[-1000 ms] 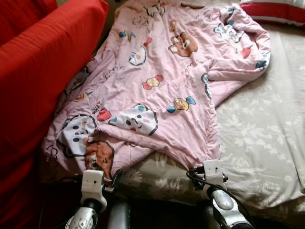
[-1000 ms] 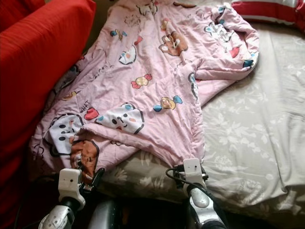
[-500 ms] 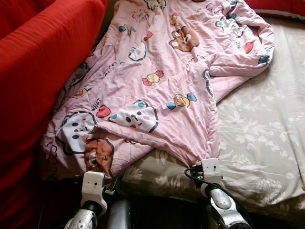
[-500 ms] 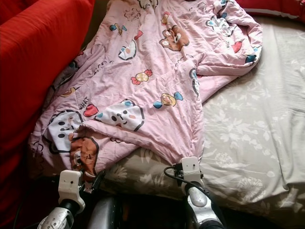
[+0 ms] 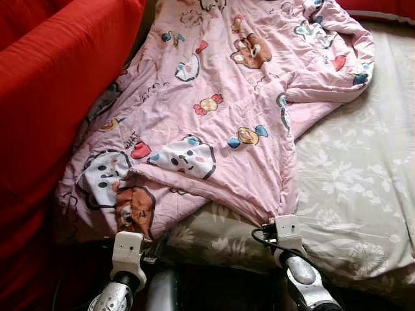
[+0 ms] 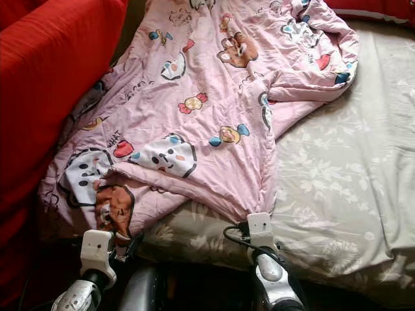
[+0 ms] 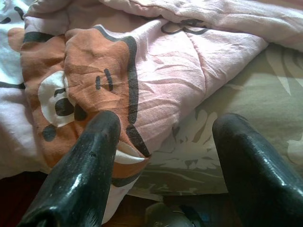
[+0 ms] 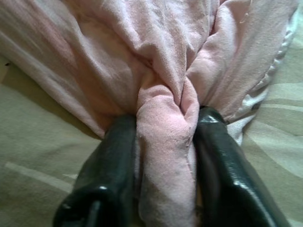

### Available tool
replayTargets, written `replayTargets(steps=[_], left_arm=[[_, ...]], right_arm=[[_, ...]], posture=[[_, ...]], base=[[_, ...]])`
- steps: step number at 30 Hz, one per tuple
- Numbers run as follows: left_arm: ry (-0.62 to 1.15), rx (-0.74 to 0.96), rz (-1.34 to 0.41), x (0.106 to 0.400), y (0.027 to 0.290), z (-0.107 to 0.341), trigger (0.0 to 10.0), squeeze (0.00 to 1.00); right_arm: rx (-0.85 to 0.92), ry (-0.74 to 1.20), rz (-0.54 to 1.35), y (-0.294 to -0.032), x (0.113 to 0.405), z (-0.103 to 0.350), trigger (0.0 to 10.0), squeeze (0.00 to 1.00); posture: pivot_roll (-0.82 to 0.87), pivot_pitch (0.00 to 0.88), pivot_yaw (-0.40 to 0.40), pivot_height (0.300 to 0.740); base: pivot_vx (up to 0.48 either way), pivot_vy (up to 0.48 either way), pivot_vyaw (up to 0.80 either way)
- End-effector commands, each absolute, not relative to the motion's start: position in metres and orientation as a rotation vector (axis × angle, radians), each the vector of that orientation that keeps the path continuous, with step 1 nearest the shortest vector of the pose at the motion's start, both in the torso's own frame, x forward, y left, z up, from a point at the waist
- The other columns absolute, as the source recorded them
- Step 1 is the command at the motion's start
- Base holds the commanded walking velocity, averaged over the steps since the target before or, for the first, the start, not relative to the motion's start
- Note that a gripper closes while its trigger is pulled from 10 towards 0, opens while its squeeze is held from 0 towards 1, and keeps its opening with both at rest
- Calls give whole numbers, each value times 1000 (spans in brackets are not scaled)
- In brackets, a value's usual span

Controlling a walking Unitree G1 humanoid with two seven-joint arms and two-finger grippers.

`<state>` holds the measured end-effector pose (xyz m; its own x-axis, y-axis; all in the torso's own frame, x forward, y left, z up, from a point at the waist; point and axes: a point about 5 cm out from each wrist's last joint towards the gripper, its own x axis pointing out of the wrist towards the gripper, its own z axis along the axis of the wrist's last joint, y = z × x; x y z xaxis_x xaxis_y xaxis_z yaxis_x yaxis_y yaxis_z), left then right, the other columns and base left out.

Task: Clean up the room

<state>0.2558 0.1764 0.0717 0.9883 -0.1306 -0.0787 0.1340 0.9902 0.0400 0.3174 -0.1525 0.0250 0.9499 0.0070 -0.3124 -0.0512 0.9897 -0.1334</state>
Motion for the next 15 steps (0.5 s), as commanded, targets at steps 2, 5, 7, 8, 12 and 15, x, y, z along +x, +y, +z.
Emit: replayTargets(steps=[2,5,7,8,12,15], left_arm=[[130,69,-123,253,181,60,10000,0],[128,68,-120,256,180,60,10000,0],[128,67,-114,259,180,58,10000,0],[128,66,-113,260,180,58,10000,0],[129,63,-107,265,178,55,10000,0],[129,61,-102,266,178,54,10000,0]], right_arm=[[-134,446,24,-154,296,-1,0,0],[-130,435,14,-156,297,0,0,0],[-123,413,3,-159,299,3,0,0],[-123,408,1,-159,300,4,0,0],[-116,357,-21,-164,306,13,0,0],[-107,324,-34,-167,309,17,0,0]], posture=[[128,332,113,590],[128,308,104,590],[123,288,97,590],[122,283,96,590],[112,245,83,590],[106,216,72,590]], base=[[0,0,0],[0,0,0],[0,0,0],[0,0,0],[0,0,0],[0,0,0]])
